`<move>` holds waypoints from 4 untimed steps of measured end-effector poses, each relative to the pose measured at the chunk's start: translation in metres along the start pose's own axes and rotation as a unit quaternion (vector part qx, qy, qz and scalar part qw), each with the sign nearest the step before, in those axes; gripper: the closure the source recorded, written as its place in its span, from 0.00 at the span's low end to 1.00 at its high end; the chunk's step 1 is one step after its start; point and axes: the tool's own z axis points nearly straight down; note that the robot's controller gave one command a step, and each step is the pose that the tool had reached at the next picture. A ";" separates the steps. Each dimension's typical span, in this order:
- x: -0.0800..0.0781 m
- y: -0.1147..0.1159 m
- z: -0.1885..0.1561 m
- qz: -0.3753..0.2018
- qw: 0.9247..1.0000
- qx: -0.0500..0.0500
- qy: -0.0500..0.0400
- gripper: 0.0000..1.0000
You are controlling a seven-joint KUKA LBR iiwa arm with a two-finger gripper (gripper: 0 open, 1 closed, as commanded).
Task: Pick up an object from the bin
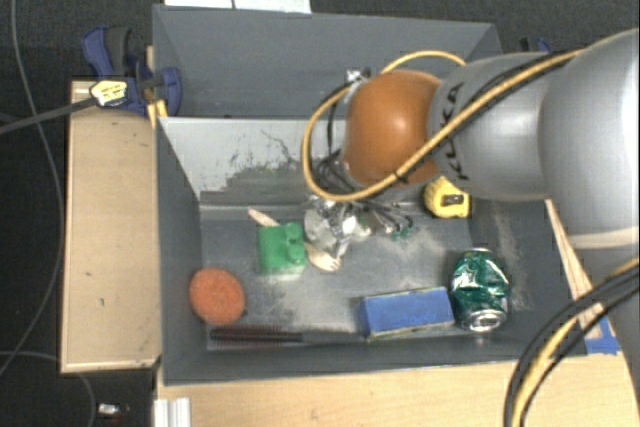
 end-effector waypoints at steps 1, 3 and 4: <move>0.000 0.000 -0.018 0.001 1.000 0.000 0.000 1.00; -0.002 -0.001 -0.054 0.003 1.000 0.000 -0.002 1.00; -0.001 0.000 -0.092 0.003 1.000 -0.001 0.002 1.00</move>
Offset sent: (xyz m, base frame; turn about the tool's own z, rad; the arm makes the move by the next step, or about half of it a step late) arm -0.0007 -0.0001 0.0111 0.0011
